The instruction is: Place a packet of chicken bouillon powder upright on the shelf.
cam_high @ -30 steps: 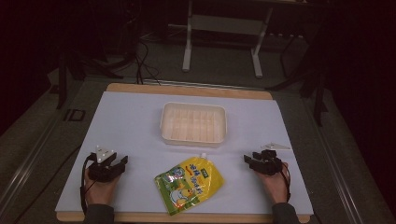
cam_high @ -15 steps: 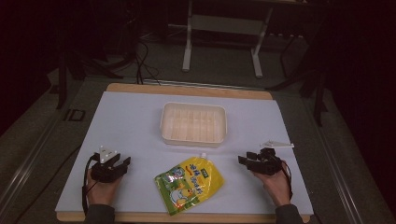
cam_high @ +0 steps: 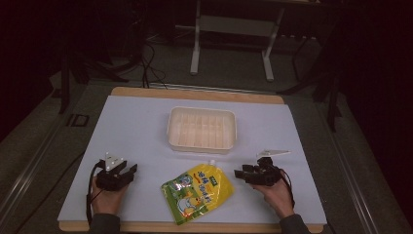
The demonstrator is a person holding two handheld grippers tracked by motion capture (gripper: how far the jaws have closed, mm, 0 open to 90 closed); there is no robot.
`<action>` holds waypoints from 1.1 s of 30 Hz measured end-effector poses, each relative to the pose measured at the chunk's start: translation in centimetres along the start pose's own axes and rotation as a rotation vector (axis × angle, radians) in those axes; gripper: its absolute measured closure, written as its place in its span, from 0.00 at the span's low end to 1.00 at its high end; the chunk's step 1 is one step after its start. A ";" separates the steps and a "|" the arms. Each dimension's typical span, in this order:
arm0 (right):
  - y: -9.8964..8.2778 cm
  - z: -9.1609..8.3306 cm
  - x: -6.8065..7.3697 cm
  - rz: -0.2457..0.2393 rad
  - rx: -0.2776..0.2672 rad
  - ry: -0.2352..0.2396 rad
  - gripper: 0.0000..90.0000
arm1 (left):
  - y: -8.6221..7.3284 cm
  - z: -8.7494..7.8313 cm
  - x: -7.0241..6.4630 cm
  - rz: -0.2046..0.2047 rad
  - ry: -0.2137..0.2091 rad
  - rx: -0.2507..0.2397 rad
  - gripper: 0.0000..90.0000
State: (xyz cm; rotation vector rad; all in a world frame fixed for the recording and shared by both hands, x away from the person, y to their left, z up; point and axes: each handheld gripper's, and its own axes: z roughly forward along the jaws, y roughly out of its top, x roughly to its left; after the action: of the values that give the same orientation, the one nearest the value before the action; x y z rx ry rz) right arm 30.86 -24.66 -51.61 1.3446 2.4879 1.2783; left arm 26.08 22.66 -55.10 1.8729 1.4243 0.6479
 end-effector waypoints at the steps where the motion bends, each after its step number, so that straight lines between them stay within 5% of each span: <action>1: 0.0 0.2 0.2 -0.007 0.007 0.004 0.53 | 0.0 0.0 0.0 0.003 0.000 0.000 0.61; 16: 0.1 3.3 1.9 -0.037 0.083 0.084 0.48 | 0.0 0.2 -0.2 0.014 0.003 0.014 0.62; 25: -0.3 4.7 2.4 -0.023 0.120 0.112 0.49 | 0.0 0.3 -0.2 0.017 0.005 0.018 0.62; 33: 0.4 5.5 2.7 0.003 0.167 0.183 0.53 | 0.0 0.3 -0.2 0.019 0.007 0.019 0.62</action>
State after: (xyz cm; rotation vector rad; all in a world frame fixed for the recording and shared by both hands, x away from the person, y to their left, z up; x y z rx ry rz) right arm 31.59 -19.11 -54.11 1.3186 2.7726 1.2731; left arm 26.23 22.38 -55.29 1.9028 1.4236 0.6528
